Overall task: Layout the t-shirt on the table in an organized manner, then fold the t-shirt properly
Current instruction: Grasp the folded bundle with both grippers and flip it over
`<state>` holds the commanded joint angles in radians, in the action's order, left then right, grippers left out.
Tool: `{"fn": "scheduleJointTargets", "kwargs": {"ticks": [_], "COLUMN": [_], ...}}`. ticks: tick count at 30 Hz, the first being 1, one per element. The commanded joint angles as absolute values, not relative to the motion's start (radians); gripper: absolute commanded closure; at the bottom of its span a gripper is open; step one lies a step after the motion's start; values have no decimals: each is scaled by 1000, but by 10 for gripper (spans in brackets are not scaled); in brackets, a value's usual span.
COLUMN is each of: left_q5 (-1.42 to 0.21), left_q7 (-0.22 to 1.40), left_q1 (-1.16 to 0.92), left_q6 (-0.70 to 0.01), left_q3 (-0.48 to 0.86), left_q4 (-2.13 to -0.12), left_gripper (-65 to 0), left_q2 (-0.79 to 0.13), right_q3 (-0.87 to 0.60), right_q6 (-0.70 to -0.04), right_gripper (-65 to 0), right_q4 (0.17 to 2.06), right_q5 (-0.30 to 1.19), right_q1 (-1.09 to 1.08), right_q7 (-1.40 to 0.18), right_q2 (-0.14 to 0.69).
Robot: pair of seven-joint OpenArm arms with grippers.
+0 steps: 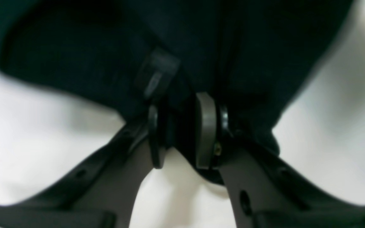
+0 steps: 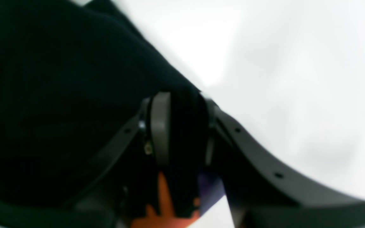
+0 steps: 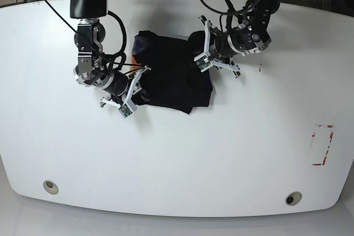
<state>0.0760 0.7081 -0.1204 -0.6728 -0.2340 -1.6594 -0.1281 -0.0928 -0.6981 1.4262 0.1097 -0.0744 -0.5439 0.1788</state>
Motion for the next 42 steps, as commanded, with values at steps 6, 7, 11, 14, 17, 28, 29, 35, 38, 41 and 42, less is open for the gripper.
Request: {"fn": "scheduleJointTargets", "kwargs": {"ticks": [6, 7, 11, 14, 17, 28, 29, 35, 38, 41, 42], "left_q5": [74, 74, 74, 74, 74, 68, 68, 68, 67, 67, 67], "left_q7": [708, 708, 708, 708, 713, 717, 723, 819, 855, 888, 894], "left_q1": [-22, -8, 64, 131, 191, 240, 239, 202, 165, 113, 91], "left_q6": [-671, -671, -673, -673, -674, -698, -698, -698, -698, -698, -698], "left_q3": [-229, -229, -228, -226, -225, -222, -217, -139, -102, -30, -8], "left_q4": [-1569, -1560, -1520, -1492, -1471, -1552, -1566, -1672, -1725, -1791, -1811], "left_gripper": [-125, -125, -125, -125, -125, -125, -125, -125, -125, -125, -125], "left_q2": [-148, -150, -150, -150, -151, -179, -179, -170, -142, -111, -99], "right_q3": [-124, -124, -124, -125, -124, -117, -117, -116, -116, -111, -102], "right_q6": [-698, -698, -698, -698, -698, -698, -698, -698, -698, -698, -698], "right_gripper": [-138, -138, -138, -138, -138, -138, -138, -138, -138, -138, -138], "right_q4": [1563, 1580, 1655, 1685, 1715, 1844, 1862, 1942, 1933, 1885, 1868], "right_q5": [114, 114, 114, 108, 105, 105, 105, 105, 102, 62, 44], "right_q1": [42, 59, 137, 180, 209, 217, 214, 186, 185, 177, 174], "right_q7": [-544, -544, -544, -544, -544, -633, -650, -739, -739, -737, -737], "right_q2": [173, 171, 168, 137, 117, 111, 111, 85, 85, 77, 73]}}
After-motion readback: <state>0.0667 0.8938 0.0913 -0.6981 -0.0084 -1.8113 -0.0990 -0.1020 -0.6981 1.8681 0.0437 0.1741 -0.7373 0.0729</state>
